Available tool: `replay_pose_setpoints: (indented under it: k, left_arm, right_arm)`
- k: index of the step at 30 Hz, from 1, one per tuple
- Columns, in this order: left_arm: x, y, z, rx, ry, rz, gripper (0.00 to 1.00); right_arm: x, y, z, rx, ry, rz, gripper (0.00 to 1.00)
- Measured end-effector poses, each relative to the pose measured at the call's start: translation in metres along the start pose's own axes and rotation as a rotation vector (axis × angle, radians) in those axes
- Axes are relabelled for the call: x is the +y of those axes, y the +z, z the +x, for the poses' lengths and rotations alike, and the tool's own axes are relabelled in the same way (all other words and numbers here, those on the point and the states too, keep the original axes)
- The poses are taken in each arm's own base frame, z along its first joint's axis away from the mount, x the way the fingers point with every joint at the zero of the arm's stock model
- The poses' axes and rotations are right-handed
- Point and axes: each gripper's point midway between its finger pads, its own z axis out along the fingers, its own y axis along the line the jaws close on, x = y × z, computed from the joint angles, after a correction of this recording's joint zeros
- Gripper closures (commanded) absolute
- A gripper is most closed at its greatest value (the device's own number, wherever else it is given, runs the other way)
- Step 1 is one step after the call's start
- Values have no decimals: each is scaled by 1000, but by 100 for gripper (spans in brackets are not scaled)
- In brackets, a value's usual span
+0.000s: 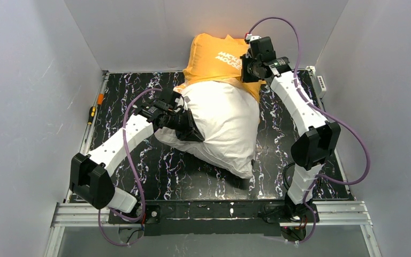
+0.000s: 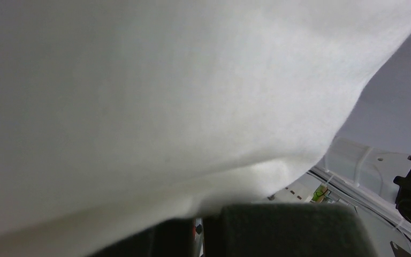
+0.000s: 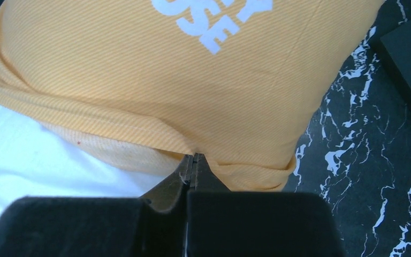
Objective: Put the pillow into the pillowcase
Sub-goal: Stuff the pillow into the pillowcase.
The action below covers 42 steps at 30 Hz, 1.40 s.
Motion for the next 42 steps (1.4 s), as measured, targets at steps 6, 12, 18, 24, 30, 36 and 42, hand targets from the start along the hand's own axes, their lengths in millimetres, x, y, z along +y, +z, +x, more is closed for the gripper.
replay_pose_setpoints:
  k: [6, 12, 18, 24, 30, 36, 42]
  left_arm:
    - [0, 0, -2, -7, -21, -2, 100]
    - [1, -7, -20, -48, -85, 22, 100]
    - [2, -5, -37, -53, -138, 35, 100]
    - [-6, 7, -53, -28, -161, 38, 100]
    - [-7, 6, -57, -33, -163, 37, 100]
    - [4, -5, -49, -55, -190, 48, 100]
    - [16, -25, -54, -108, -260, 80, 100]
  right_arm:
    - [29, -30, 7, 33, -4, -173, 99]
    - [73, -103, 35, 50, 63, -457, 99]
    - [137, -175, 60, 72, 110, -763, 99]
    - [194, -187, 96, 228, 112, -942, 91]
    - [119, -135, 71, 144, 213, -661, 29]
    - [20, -83, 53, 46, 313, -318, 12]
    - [-58, -40, 116, 143, 438, -77, 13]
